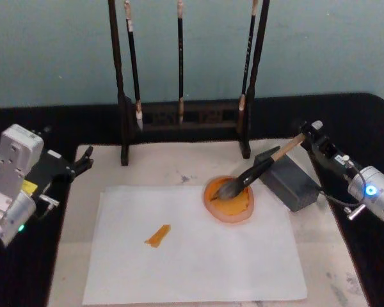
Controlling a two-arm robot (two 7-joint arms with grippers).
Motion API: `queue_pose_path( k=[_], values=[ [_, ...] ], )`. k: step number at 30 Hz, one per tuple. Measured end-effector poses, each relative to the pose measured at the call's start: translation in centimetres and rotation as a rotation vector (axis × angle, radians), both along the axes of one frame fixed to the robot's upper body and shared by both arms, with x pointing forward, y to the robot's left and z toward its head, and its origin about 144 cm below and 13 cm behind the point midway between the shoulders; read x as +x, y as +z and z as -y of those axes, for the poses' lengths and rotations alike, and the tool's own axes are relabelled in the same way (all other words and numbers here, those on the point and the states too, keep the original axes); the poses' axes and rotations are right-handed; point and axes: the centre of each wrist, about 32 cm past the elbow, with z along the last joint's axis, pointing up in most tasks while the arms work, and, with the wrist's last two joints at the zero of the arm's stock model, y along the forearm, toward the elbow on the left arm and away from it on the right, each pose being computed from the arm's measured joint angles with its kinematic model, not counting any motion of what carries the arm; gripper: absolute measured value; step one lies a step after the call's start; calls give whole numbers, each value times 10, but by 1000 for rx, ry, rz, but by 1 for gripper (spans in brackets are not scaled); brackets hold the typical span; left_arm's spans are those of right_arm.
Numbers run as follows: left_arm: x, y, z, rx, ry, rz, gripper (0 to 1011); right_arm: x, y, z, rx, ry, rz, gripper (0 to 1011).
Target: Pick up the brush from the inkstone, write on the paper, then place the brush back to its original position.
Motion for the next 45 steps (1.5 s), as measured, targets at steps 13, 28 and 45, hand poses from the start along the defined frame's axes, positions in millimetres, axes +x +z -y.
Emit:
queue_pose_path(
  k=[13, 28, 45],
  values=[
    [0, 0, 0, 0, 0, 0, 1009, 6, -3, 1, -14, -5, 18, 1000],
    [0, 0, 0, 0, 0, 0, 1010, 5, -2, 1, -16, -6, 12, 871],
    [0, 0, 0, 0, 0, 0, 1010, 5, -2, 1, -17, -7, 10, 339]
  ],
)
